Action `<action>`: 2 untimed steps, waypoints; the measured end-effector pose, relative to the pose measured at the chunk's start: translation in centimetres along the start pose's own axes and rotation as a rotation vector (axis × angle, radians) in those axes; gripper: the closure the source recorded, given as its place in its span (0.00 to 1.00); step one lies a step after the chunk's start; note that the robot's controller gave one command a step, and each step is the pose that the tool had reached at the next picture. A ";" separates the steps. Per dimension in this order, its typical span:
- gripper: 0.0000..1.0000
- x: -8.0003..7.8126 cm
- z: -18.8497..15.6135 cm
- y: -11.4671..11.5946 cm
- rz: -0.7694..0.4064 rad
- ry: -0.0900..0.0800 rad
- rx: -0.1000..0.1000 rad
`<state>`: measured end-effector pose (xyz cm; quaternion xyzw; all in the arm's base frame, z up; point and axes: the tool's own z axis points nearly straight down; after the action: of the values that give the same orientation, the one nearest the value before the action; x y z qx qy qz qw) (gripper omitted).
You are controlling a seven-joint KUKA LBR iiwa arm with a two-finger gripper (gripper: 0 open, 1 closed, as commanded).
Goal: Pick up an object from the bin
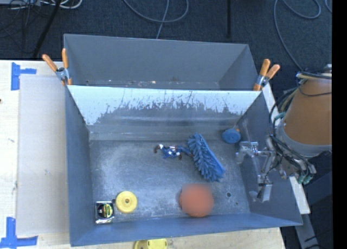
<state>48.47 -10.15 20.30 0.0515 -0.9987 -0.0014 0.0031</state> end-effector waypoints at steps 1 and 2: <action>0.00 -0.2 0.4 2.0 -0.108 -0.017 0.008; 0.00 -0.7 3.3 4.6 0.030 -0.001 0.001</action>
Offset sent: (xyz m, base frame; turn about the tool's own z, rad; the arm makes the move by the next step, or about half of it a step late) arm 0.0074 0.0614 -0.0409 0.1050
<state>48.65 -5.48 17.03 0.0365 -0.9993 -0.0009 0.0026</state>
